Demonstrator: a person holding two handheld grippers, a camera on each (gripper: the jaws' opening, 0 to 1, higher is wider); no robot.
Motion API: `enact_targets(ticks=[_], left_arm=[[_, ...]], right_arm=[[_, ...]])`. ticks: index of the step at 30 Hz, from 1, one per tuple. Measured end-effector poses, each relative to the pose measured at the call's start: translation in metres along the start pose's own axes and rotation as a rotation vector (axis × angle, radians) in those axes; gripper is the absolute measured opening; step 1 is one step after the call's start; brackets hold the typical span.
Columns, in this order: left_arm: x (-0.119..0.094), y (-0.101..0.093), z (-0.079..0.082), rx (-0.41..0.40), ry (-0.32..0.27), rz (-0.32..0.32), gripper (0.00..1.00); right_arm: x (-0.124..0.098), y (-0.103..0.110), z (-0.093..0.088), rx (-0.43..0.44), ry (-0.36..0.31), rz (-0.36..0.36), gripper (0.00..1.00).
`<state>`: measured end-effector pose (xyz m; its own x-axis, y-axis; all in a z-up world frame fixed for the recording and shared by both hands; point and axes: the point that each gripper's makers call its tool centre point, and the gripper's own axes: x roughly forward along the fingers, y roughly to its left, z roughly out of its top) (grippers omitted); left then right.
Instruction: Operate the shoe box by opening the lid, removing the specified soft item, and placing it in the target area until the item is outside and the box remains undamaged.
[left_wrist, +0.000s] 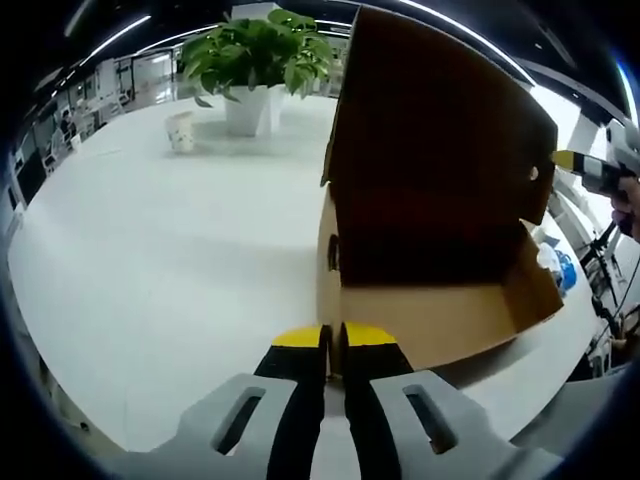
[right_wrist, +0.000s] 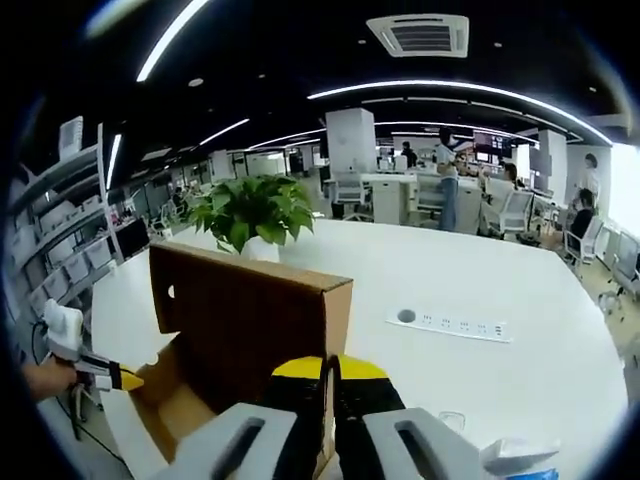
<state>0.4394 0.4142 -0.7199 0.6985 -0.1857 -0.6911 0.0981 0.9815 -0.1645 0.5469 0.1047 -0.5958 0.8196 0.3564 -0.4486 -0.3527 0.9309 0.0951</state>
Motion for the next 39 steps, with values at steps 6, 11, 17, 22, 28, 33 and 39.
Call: enact_targets(ticks=[6, 11, 17, 22, 28, 33, 39], left_arm=[[0.000, 0.000, 0.000, 0.004, 0.002, -0.001, 0.03], [-0.001, -0.001, 0.000, 0.006, 0.001, -0.002, 0.03], [-0.001, -0.001, 0.000, 0.004, -0.001, -0.005, 0.03], [-0.001, -0.001, 0.000, 0.004, -0.002, -0.007, 0.04], [-0.001, -0.001, 0.000, 0.001, -0.003, -0.011, 0.04], [-0.001, -0.001, 0.000, 0.002, -0.007, -0.012, 0.04], [-0.001, -0.001, 0.000, -0.001, -0.008, -0.017, 0.04]], right_arm=[[-0.004, 0.002, -0.002, -0.006, -0.007, 0.000, 0.00], [-0.008, 0.004, -0.004, -0.020, -0.012, 0.000, 0.00], [-0.013, 0.006, -0.007, -0.020, -0.019, 0.000, 0.00], [-0.018, 0.009, -0.010, -0.026, -0.027, -0.002, 0.00], [-0.022, 0.012, -0.014, -0.021, -0.035, -0.003, 0.00], [-0.027, 0.015, -0.018, -0.023, -0.042, -0.007, 0.00], [-0.031, 0.017, -0.022, -0.009, -0.043, -0.009, 0.00]])
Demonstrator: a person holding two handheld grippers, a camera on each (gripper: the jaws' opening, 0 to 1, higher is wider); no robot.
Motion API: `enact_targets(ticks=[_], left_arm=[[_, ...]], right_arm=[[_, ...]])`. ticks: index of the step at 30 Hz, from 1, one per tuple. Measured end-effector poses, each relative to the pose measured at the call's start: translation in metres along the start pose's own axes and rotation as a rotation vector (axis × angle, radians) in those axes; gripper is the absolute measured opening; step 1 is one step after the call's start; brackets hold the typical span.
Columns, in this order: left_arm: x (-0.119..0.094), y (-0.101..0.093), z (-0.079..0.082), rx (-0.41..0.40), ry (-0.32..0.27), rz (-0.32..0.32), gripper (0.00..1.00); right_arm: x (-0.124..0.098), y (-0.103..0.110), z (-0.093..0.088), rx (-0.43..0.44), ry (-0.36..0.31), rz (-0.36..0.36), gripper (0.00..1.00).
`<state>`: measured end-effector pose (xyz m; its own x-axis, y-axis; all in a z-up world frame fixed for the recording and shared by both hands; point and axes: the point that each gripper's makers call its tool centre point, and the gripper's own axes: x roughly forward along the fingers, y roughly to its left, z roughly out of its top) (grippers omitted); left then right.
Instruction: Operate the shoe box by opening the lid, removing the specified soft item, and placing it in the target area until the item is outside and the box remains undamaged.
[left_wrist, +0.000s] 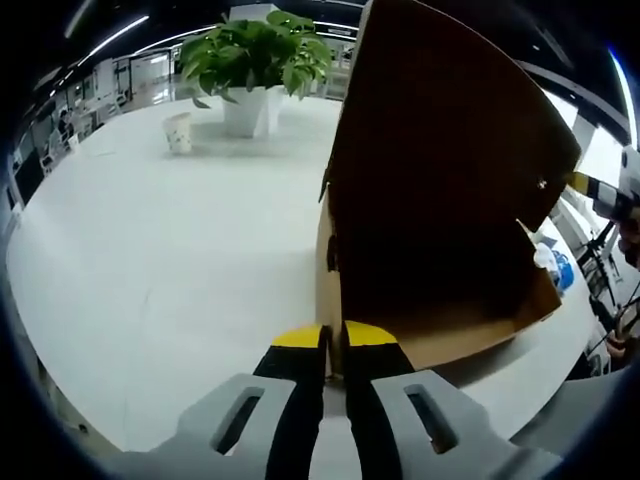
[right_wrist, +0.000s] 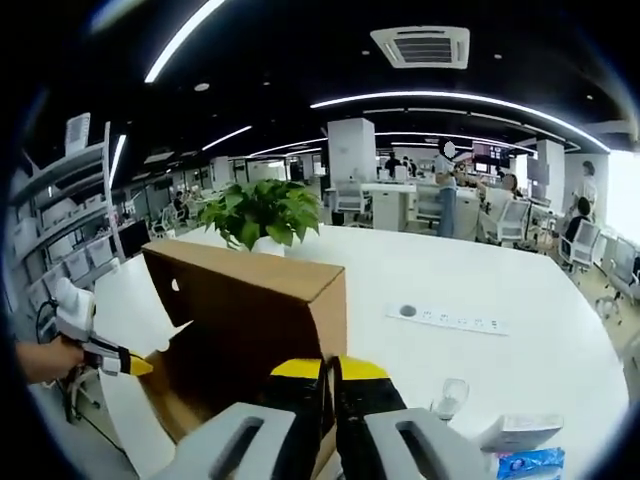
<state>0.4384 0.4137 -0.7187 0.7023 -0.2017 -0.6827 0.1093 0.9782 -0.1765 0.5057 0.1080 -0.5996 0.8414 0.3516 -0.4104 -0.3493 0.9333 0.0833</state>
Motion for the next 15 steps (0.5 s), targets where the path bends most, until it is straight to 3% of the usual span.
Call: enact_targets(ticks=[15], left_arm=[[0.0002, 0.0004, 0.0007, 0.006, -0.005, -0.011, 0.05]], right_arm=[[-0.0068, 0.0049, -0.0091, 0.001, 0.006, -0.011, 0.00]])
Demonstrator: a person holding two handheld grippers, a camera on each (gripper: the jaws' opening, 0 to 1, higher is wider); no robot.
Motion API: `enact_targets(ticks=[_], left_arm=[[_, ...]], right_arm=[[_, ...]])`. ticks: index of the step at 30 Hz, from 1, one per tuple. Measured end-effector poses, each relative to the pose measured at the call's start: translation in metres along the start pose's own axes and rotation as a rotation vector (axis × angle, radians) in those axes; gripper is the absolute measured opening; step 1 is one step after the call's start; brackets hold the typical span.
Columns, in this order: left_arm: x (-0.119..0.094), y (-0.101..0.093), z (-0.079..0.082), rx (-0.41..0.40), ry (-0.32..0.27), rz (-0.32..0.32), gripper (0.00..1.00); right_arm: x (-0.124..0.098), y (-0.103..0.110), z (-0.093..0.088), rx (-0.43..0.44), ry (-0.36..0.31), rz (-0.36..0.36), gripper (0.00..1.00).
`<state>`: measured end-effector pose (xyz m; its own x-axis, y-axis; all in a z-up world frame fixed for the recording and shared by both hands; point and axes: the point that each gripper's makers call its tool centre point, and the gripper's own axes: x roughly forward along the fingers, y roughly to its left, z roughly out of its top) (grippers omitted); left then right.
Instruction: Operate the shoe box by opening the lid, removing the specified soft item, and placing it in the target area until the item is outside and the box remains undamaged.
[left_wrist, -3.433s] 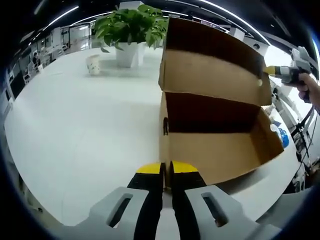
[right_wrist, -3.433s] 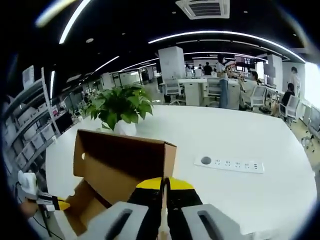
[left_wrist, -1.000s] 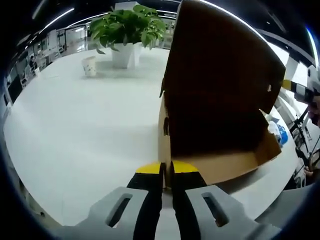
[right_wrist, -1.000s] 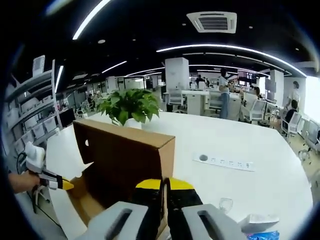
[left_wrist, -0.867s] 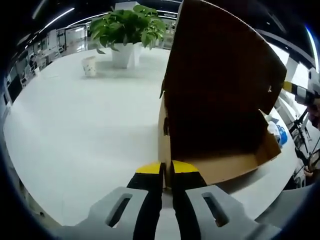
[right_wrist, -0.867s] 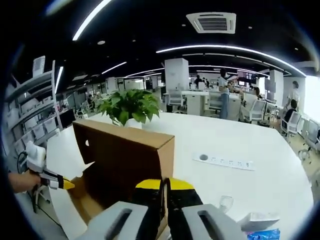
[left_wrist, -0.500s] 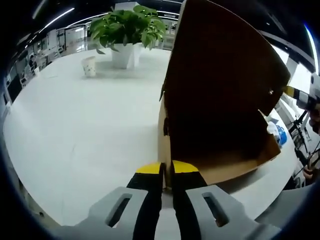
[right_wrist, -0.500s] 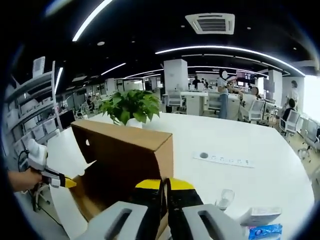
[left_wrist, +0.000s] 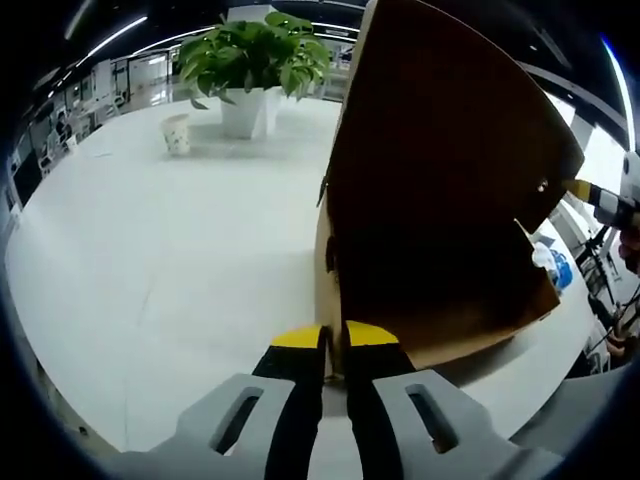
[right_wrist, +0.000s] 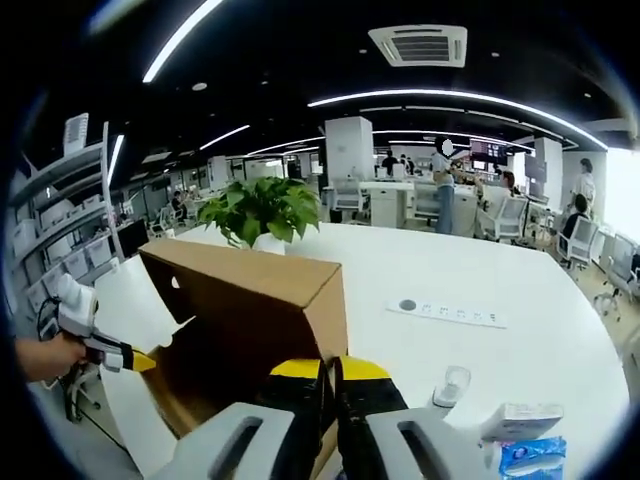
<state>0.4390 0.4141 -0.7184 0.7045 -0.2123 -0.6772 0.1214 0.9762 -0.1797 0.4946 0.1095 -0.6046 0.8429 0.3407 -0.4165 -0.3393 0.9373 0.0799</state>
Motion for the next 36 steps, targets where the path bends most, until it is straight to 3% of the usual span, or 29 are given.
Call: enact_targets(ticks=[17, 36], left_arm=[[-0.002, -0.002, 0.003, 0.044, -0.013, -0.009, 0.06], [-0.019, -0.009, 0.039, 0.107, -0.113, -0.029, 0.09]], right_arm=[[-0.007, 0.005, -0.011, 0.010, 0.009, -0.004, 0.00], [-0.013, 0.012, -0.029, -0.005, 0.040, 0.001, 0.01]])
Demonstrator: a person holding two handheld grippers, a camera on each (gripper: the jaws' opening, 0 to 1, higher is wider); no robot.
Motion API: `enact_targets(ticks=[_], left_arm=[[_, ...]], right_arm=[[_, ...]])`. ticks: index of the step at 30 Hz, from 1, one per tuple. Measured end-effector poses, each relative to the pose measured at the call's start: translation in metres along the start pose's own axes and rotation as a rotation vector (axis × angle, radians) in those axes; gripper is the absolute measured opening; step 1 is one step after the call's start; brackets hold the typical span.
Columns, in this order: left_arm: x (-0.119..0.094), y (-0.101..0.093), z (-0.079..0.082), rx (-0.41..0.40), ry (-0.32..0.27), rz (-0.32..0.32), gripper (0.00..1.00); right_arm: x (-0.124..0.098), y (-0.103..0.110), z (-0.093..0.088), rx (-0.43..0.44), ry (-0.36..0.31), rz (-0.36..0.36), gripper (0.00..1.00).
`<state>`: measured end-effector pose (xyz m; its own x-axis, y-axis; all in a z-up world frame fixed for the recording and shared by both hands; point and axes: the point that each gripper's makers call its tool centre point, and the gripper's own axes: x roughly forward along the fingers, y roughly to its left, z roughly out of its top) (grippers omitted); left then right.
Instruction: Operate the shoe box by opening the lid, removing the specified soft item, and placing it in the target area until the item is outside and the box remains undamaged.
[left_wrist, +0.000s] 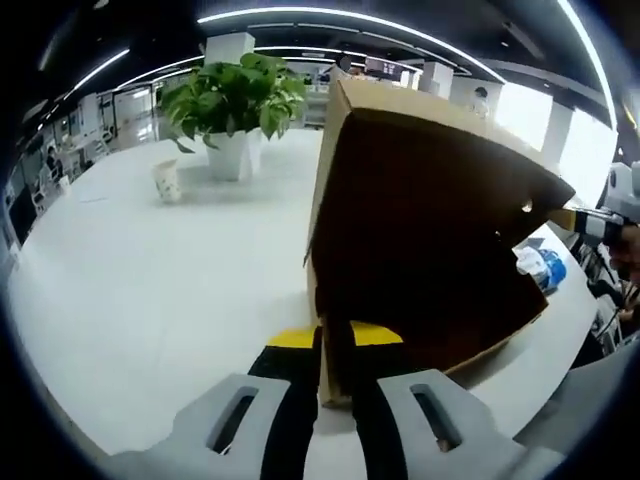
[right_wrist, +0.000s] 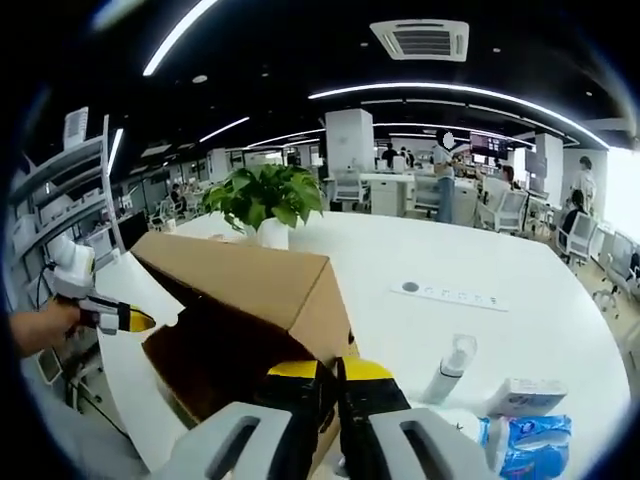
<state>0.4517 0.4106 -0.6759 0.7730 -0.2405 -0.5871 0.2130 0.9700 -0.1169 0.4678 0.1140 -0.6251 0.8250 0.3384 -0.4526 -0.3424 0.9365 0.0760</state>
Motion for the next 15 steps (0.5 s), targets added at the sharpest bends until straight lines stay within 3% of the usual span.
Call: enact_targets(ticks=[15], left_arm=[[-0.004, -0.001, 0.016, 0.015, -0.046, 0.003, 0.10]], right_arm=[[-0.003, 0.003, -0.013, 0.008, 0.013, 0.005, 0.01]])
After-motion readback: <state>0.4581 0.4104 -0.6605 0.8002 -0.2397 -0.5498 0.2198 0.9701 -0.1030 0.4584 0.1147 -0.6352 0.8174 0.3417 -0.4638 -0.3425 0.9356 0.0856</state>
